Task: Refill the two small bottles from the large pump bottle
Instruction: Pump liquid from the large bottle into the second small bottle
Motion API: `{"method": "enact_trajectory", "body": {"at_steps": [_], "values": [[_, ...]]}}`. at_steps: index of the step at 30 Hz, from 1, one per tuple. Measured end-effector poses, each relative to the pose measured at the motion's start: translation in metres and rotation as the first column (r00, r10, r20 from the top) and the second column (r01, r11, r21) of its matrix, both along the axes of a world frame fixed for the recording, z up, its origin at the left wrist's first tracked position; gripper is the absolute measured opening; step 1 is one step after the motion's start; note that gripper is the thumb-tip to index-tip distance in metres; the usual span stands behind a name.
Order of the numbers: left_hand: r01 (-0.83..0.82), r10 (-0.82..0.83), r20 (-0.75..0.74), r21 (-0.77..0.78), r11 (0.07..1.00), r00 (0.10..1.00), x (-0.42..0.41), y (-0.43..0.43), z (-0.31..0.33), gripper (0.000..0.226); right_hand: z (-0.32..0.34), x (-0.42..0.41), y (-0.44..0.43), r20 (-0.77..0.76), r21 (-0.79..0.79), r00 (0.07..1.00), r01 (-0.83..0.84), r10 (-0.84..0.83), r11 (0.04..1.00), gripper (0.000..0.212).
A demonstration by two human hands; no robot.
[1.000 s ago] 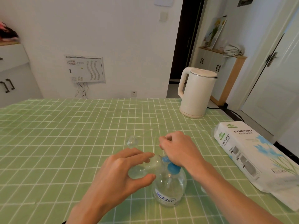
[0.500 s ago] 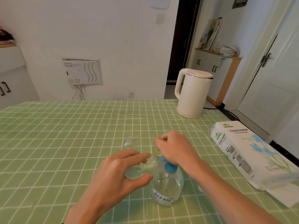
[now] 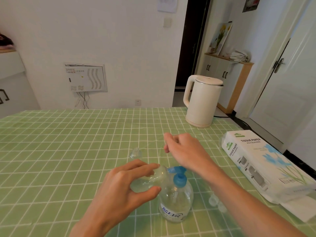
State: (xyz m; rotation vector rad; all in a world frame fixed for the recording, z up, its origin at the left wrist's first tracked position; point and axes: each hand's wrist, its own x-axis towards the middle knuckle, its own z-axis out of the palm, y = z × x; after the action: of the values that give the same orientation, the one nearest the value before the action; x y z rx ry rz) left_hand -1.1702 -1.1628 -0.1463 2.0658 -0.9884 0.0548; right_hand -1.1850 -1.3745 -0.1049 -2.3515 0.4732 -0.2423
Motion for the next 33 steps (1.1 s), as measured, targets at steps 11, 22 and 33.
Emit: {"method": "enact_trajectory", "body": {"at_steps": [11, 22, 33], "values": [[0.02, -0.019, -0.017, 0.028, 0.999, 1.0, 0.003, 0.0, -0.004, 0.051, -0.026, -0.002, 0.008, -0.05, -0.047, 0.996, 0.077, -0.079, 0.996, 0.041], [0.006, -0.006, -0.016, 0.022, 1.0, 1.0, 0.0, 0.0, 0.0, 0.052, -0.017, 0.002, 0.01, -0.082, -0.162, 0.996, 0.009, -0.023, 0.987, 0.038], [0.015, -0.015, -0.012, 0.052, 0.999, 1.0, 0.003, 0.0, -0.003, 0.044, -0.026, -0.001, 0.008, -0.03, 0.001, 1.0, 0.003, -0.003, 1.0, 0.036]]}}
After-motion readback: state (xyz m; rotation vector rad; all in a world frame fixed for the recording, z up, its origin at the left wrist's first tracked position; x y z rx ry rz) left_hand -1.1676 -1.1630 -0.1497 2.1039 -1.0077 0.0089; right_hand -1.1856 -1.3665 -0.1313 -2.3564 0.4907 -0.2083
